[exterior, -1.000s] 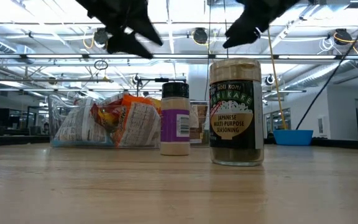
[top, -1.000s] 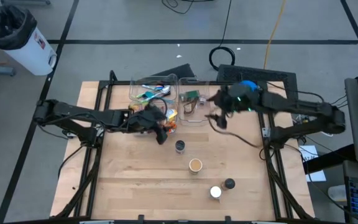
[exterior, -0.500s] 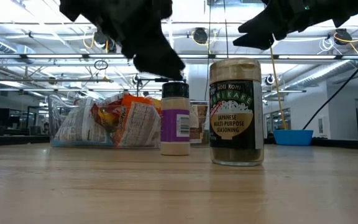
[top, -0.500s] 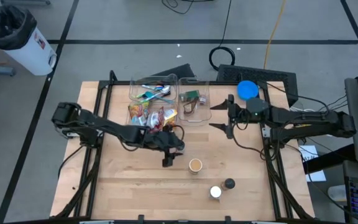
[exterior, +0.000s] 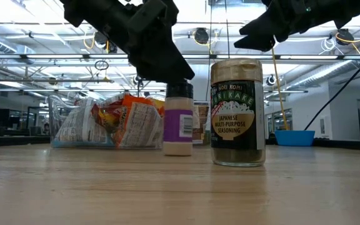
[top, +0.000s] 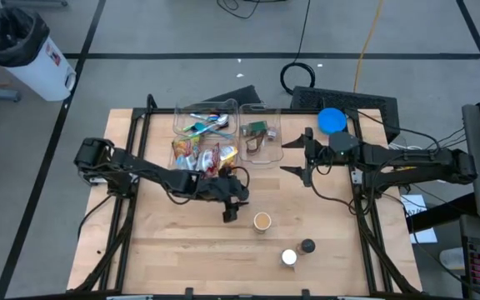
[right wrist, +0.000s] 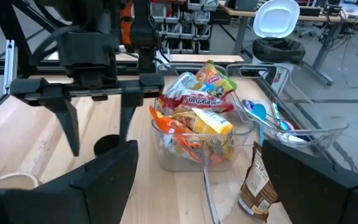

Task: Pick & Place Food Item
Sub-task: Put the purple seasoning bottle into the right transparent bin

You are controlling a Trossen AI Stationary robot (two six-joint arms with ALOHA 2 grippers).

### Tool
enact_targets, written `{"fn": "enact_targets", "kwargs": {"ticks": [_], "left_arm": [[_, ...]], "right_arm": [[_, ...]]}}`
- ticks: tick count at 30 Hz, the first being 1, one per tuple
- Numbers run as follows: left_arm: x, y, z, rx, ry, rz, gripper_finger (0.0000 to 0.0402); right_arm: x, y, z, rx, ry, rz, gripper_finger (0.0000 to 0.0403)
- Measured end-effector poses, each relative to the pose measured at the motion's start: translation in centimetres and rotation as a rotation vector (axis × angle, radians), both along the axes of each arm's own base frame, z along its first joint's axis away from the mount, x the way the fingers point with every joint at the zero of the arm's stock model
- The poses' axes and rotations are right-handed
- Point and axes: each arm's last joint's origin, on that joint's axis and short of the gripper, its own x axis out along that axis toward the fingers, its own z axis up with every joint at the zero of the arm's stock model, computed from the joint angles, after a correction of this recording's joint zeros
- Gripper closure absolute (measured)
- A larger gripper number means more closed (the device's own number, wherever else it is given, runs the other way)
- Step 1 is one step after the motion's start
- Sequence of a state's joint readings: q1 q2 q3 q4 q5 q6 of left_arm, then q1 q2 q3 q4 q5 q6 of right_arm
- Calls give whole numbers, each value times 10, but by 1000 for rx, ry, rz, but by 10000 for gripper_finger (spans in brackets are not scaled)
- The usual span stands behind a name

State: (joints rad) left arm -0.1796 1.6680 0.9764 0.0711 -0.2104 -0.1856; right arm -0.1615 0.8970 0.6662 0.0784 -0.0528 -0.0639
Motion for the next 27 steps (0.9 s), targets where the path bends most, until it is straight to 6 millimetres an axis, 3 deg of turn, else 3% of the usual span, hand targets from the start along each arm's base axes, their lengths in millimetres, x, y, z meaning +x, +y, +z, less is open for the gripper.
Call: {"fn": "enact_targets", "kwargs": {"ticks": [6, 12, 19, 27], "left_arm": [[-3, -7, 5, 57, -13, -65, 133], [-5, -8, 30, 42, -102, -68, 133], [-3, -5, 33, -14, -112, -63, 132], [-7, -1, 26, 3, 9, 50, 78]], "right_arm": [[0, 0, 0, -1, 1, 1, 71], [0, 0, 0, -1, 2, 1, 71], [0, 0, -1, 0, 7, 1, 71], [0, 0, -1, -1, 7, 1, 71]]}}
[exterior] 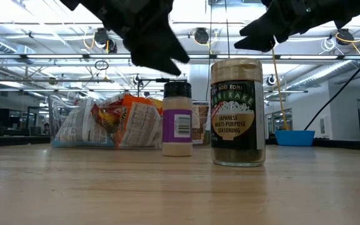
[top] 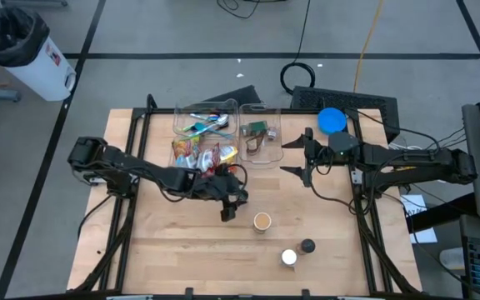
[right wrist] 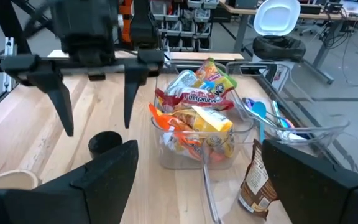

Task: Pick & Place Food Item
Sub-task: Put the purple seasoning bottle into the right transparent bin

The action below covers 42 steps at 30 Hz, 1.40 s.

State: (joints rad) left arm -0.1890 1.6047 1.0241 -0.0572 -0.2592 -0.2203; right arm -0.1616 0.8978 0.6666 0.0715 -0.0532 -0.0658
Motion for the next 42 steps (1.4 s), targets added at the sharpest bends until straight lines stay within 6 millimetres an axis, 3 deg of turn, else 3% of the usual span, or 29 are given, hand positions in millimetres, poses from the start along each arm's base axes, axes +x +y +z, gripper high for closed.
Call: {"fn": "enact_targets", "kwargs": {"ticks": [6, 14, 18, 22, 26, 30, 33, 42], "left_arm": [[0, -1, -9, -12, 55, -26, 48], [9, -2, -34, 16, 122, -30, 46], [12, 0, -37, 20, 118, -20, 50], [12, 1, -36, 18, 109, -17, 97], [13, 1, -36, 15, 104, -15, 185], [13, 2, -34, 5, 93, -6, 196], [11, 7, -19, 0, 51, 4, 196], [16, 45, 72, 175, -196, 25, 196]], "right_arm": [[0, 0, 0, -2, -6, 0, 71], [0, 0, 0, 0, -5, 0, 71], [0, 0, 0, 0, -5, 0, 71], [0, 0, 0, 0, -5, 0, 71], [0, 0, 0, 0, -4, -1, 71], [0, 0, 0, 0, -4, 0, 71], [0, 0, 0, 0, -5, -1, 71], [0, 0, 1, 0, -7, -2, 71]]}}
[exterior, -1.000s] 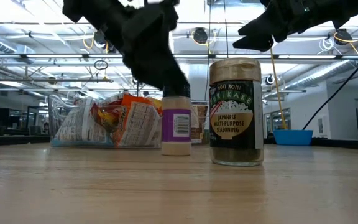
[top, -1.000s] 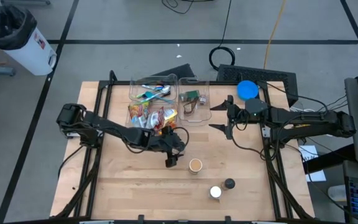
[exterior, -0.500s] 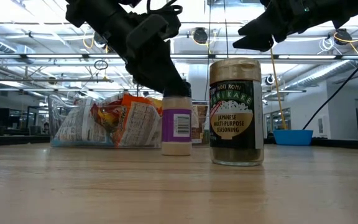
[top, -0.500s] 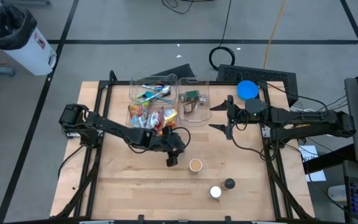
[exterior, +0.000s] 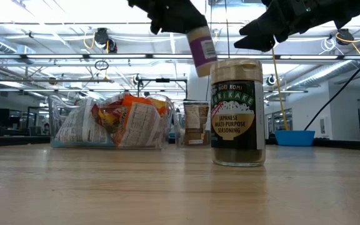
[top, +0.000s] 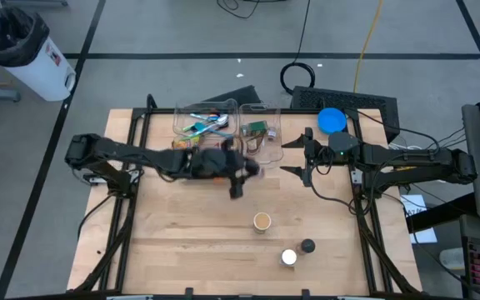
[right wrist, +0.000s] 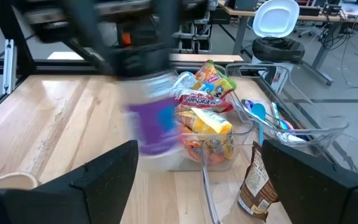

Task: Pick & Place Food Item
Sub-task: Put the purple seasoning bottle into the right transparent bin

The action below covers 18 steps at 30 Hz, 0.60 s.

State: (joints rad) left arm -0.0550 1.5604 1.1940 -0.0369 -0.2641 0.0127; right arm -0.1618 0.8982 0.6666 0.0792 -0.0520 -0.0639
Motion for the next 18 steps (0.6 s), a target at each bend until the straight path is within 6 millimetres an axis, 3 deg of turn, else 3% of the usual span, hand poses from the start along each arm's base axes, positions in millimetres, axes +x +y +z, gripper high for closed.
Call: {"fn": "enact_targets", "kwargs": {"ticks": [4, 11, 18], "left_arm": [[10, 34, 5, 40, -31, 47, 196], [34, 91, -39, -10, -14, 66, 196], [44, 123, -83, -57, 74, 137, 196]], "right_arm": [[0, 0, 1, -2, -9, -1, 71], [0, 0, 1, -3, -15, -2, 71], [0, 0, 1, -3, -15, -3, 71]]}}
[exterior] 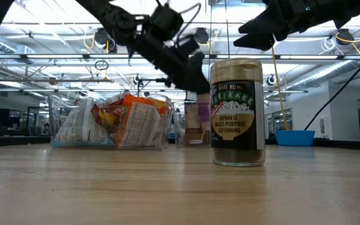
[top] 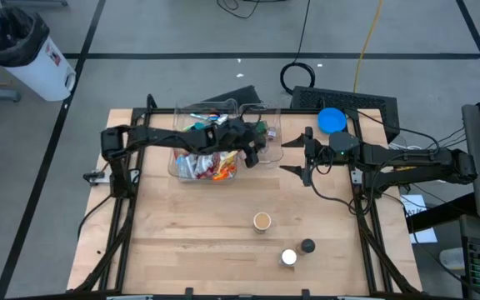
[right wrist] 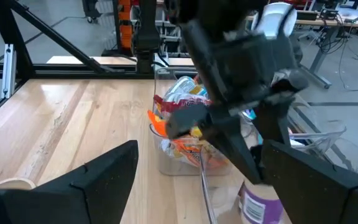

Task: Pick & Place Food Item
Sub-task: Put the purple seasoning bottle into the right transparent bin

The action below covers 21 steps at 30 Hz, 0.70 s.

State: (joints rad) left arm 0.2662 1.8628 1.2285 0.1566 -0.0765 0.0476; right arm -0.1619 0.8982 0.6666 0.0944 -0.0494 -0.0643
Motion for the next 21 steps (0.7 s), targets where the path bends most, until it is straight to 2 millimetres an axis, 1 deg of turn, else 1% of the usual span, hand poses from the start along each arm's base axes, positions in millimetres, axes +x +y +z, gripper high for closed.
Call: {"fn": "enact_targets", "kwargs": {"ticks": [4, 6, 13, 21], "left_arm": [[-2, 8, -19, -50, 82, 39, 196], [-4, 9, -22, -60, 121, 62, 196], [-13, 7, -25, -82, 226, 132, 196], [-15, 6, -26, -129, 236, 163, 196]], "right_arm": [[0, 0, 0, -1, 0, 0, 71], [0, 0, 0, -1, 1, 0, 71], [0, 0, 0, -3, 1, 0, 71], [0, 0, 0, -3, 1, 0, 71]]}}
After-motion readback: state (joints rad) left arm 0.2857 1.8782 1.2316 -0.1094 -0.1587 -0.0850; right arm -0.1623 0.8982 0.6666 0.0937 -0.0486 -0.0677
